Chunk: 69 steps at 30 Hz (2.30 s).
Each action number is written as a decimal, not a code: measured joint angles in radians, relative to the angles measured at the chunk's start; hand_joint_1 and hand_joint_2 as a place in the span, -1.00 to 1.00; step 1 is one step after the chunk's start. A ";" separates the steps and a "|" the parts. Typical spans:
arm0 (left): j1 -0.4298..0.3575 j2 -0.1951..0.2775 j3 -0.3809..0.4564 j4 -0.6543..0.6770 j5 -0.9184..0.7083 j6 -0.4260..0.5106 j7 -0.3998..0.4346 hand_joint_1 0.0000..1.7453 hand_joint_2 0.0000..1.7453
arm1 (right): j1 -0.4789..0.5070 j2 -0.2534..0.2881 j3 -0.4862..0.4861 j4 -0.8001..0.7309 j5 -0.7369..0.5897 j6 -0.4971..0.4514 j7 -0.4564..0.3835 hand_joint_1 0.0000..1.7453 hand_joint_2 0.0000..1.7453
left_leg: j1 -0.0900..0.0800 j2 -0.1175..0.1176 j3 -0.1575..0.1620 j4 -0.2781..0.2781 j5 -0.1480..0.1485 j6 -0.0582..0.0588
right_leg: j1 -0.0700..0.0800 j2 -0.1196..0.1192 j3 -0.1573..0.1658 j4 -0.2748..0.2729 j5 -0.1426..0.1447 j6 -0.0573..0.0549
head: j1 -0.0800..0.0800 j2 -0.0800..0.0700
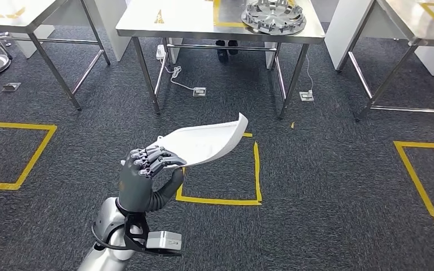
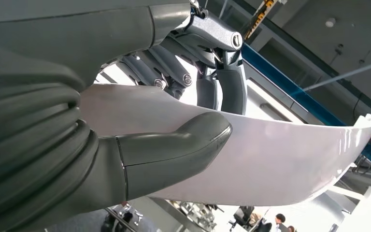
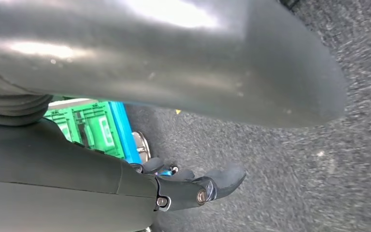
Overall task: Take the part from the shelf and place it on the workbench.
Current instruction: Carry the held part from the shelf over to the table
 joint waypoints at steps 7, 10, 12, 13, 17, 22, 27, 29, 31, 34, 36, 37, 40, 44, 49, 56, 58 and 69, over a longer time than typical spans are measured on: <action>-0.003 0.001 0.003 0.001 0.006 0.009 -0.001 1.00 1.00 | -0.003 0.002 0.000 0.000 0.004 0.001 -0.001 -1.00 -1.00 | -0.006 0.008 0.003 0.010 -0.020 -0.032 | 0.005 -0.014 0.131 -0.243 0.070 -0.031 | -0.004 0.000; -0.006 0.001 0.005 -0.001 0.006 0.010 -0.001 1.00 1.00 | -0.003 0.005 0.000 0.000 0.007 0.002 -0.001 -1.00 -1.00 | -0.002 0.005 -0.026 0.082 -0.056 -0.051 | -0.001 -0.012 0.149 -0.251 0.067 -0.049 | -0.008 0.000; -0.006 0.002 0.007 -0.002 0.006 0.010 0.000 1.00 1.00 | -0.003 0.005 0.000 0.000 0.010 0.003 -0.002 -1.00 -1.00 | 0.001 0.003 -0.099 0.213 -0.104 -0.060 | -0.001 -0.011 0.158 -0.251 0.059 -0.056 | -0.010 0.000; -0.005 0.004 0.007 -0.002 0.006 0.010 0.000 1.00 1.00 | -0.003 0.006 0.000 0.000 0.011 0.004 -0.003 -1.00 -1.00 | 0.003 0.003 -0.136 0.270 -0.116 -0.062 | -0.001 -0.009 0.161 -0.251 0.055 -0.057 | -0.010 0.000; -0.004 0.006 0.008 -0.003 0.006 0.010 0.002 1.00 1.00 | -0.001 0.006 0.000 0.000 0.013 0.007 -0.003 -1.00 -1.00 | 0.003 0.000 -0.124 0.160 0.008 -0.052 | -0.002 0.002 0.189 -0.252 0.032 -0.051 | -0.010 0.000; -0.005 0.006 0.008 -0.009 0.006 0.009 0.002 1.00 1.00 | -0.002 0.009 0.000 0.000 0.014 0.007 -0.008 -1.00 -1.00 | -0.004 -0.011 -0.053 0.012 0.040 -0.022 | 0.000 0.009 0.211 -0.253 0.022 -0.022 | -0.010 0.000; -0.007 0.004 0.008 -0.012 0.006 0.009 0.002 1.00 1.00 | -0.002 0.010 0.000 0.000 0.014 0.007 -0.008 -1.00 -1.00 | 0.001 -0.011 -0.024 -0.004 0.034 -0.006 | -0.001 0.003 0.204 -0.217 0.010 -0.010 | -0.008 0.000; -0.008 0.004 0.008 -0.013 0.006 0.009 0.002 1.00 1.00 | -0.003 0.010 0.000 0.000 0.014 0.007 -0.008 -1.00 -1.00 | 0.001 -0.011 -0.022 -0.004 0.032 -0.003 | -0.001 0.002 0.189 -0.194 -0.001 -0.010 | -0.008 0.000; -0.007 0.003 0.008 -0.013 0.005 0.005 0.002 1.00 1.00 | -0.003 0.010 0.000 0.000 0.015 0.007 -0.009 -1.00 -1.00 | 0.000 -0.010 -0.014 -0.004 0.021 0.001 | -0.001 0.001 0.114 -0.094 -0.033 -0.007 | -0.007 0.000; -0.002 0.003 0.008 -0.013 0.002 -0.006 0.003 1.00 1.00 | 0.002 0.010 0.000 0.000 0.014 0.007 -0.008 -1.00 -1.00 | -0.001 -0.010 0.021 0.000 -0.013 -0.003 | -0.002 -0.005 0.047 -0.103 0.047 -0.005 | -0.006 0.000; -0.003 0.003 0.008 -0.014 0.001 -0.009 0.003 1.00 1.00 | 0.001 0.010 0.000 0.001 0.015 0.007 -0.010 -1.00 -1.00 | -0.003 -0.009 0.037 0.003 -0.030 -0.013 | 0.002 -0.013 0.081 -0.210 0.095 -0.011 | -0.006 0.000; -0.004 0.003 0.008 -0.014 0.001 -0.010 0.003 1.00 1.00 | 0.001 0.011 0.000 0.001 0.015 0.006 -0.013 -1.00 -1.00 | -0.004 -0.008 0.040 0.004 -0.037 -0.019 | 0.004 -0.017 0.089 -0.233 0.101 -0.018 | -0.006 0.000; -0.006 0.003 0.008 -0.017 -0.001 -0.013 0.003 1.00 1.00 | 0.001 0.011 0.000 0.001 0.016 0.005 -0.018 -1.00 -1.00 | -0.005 -0.007 0.043 0.020 -0.042 -0.035 | 0.006 -0.015 0.103 -0.239 0.099 -0.041 | -0.007 0.000; -0.008 0.005 0.008 -0.021 -0.002 -0.012 0.002 1.00 1.00 | -0.001 0.013 0.000 0.001 0.017 0.004 -0.024 -1.00 -1.00 | 0.000 -0.007 -0.074 0.212 -0.073 -0.054 | 0.002 -0.011 0.135 -0.246 0.079 -0.063 | -0.014 0.000; -0.005 0.009 0.008 -0.021 -0.002 -0.012 0.002 1.00 1.00 | 0.001 0.013 -0.001 0.001 0.018 0.005 -0.028 -1.00 -1.00 | -0.001 -0.008 -0.145 0.195 -0.019 -0.048 | 0.004 -0.003 0.179 -0.246 0.045 -0.063 | -0.014 0.000; -0.006 0.007 0.009 -0.028 0.003 -0.019 0.002 1.00 1.00 | -0.001 0.014 -0.001 0.000 0.021 0.000 -0.030 -1.00 -1.00 | -0.005 -0.010 -0.074 0.009 0.074 -0.016 | 0.007 0.001 0.203 -0.243 0.006 -0.030 | -0.013 0.000; -0.009 0.004 0.009 -0.031 0.004 -0.023 0.001 1.00 1.00 | -0.002 0.013 -0.001 0.000 0.023 0.000 -0.029 -1.00 -1.00 | 0.001 -0.009 -0.058 -0.004 0.072 -0.007 | 0.006 -0.001 0.173 -0.179 -0.025 -0.022 | -0.010 0.000; -0.016 0.001 0.009 -0.020 0.006 -0.040 0.000 1.00 1.00 | 0.000 0.011 -0.001 0.000 0.014 0.011 -0.036 -1.00 -1.00 | -0.004 -0.013 -0.032 0.028 0.008 -0.033 | -0.003 -0.007 0.104 -0.223 0.085 -0.021 | -0.007 0.000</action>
